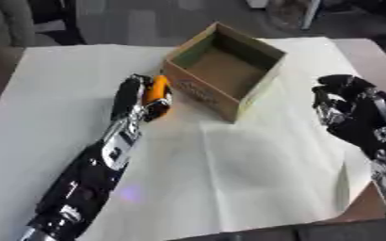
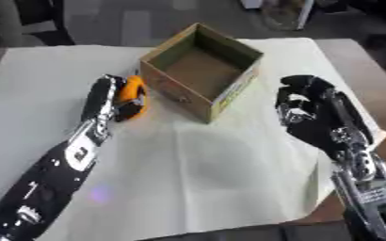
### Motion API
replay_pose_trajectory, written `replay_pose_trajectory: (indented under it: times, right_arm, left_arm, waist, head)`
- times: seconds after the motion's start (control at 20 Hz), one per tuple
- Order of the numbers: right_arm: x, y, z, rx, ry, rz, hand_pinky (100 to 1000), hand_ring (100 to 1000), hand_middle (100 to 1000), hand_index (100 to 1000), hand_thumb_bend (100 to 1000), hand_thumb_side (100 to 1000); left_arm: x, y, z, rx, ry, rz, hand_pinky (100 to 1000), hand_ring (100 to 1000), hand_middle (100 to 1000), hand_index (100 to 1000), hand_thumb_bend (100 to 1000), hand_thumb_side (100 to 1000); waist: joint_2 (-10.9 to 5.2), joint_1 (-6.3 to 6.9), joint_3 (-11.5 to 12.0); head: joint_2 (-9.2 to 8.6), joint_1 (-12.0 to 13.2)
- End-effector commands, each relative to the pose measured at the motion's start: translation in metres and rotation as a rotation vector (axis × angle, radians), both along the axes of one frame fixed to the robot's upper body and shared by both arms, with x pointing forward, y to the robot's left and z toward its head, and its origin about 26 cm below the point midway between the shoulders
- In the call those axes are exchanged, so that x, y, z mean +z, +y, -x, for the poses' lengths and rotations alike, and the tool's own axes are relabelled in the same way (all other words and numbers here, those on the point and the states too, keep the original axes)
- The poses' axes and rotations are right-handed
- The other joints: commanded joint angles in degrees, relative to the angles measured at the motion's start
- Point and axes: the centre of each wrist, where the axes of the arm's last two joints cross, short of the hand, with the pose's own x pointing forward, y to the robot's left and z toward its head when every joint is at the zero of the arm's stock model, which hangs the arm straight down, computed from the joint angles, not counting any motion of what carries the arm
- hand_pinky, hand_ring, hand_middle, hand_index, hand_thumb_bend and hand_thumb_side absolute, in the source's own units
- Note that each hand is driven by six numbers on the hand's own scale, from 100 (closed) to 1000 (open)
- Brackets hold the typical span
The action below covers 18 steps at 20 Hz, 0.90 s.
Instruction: Pick up objects on the table and place them in the box.
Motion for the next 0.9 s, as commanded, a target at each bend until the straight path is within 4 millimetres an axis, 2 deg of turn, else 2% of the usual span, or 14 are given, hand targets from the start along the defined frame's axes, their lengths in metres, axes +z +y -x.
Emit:
replay_pose_trajectory:
  times: [0.05, 0.3, 0.45, 0.55, 0.8, 0.9]
  right_arm:
    - [0.008, -0.004, -0.001, -0.008, -0.023, -0.003, 619, 761, 528, 711, 100, 100]
    - [0.008, -0.003, -0.001, -0.003, -0.022, -0.001, 619, 760, 528, 711, 100, 100]
    - [0.007, -0.002, -0.001, 0.005, -0.020, 0.000, 620, 760, 528, 711, 100, 100]
    - [0.007, -0.001, -0.001, 0.012, -0.018, 0.000, 620, 760, 527, 711, 100, 100]
    - [0.008, 0.005, -0.001, 0.039, -0.018, 0.001, 620, 761, 527, 711, 100, 100]
    - [0.011, 0.012, -0.002, 0.065, -0.025, -0.002, 620, 761, 527, 711, 100, 100]
  left_arm:
    - [0.034, 0.008, -0.002, 0.019, -0.116, 0.048, 140, 318, 164, 304, 100, 272]
    - [0.079, 0.007, -0.001, -0.003, -0.229, 0.111, 158, 333, 178, 317, 100, 284]
    - [0.097, 0.001, -0.006, -0.032, -0.252, 0.109, 166, 340, 186, 326, 100, 285]
    - [0.103, -0.004, -0.011, -0.060, -0.246, 0.098, 176, 350, 194, 334, 100, 283]
    - [0.096, -0.010, -0.029, -0.116, -0.184, 0.043, 192, 364, 207, 349, 100, 272]
    - [0.097, -0.008, -0.037, -0.117, -0.184, -0.008, 205, 374, 218, 362, 100, 264]
  waist:
    - [-1.06, -0.15, 0.1]
    - [-1.32, -0.24, 0.2]
    - [-1.47, -0.31, -0.3]
    - [-1.49, -0.31, -0.9]
    - [-1.10, -0.19, -3.3]
    - [-0.62, -0.18, -5.3]
  head:
    - [-0.34, -0.3]
    - [-0.32, -0.2]
    - [-0.39, 0.2]
    - [-0.48, 0.6]
    - [-0.91, 1.4]
    - [-1.42, 2.1]
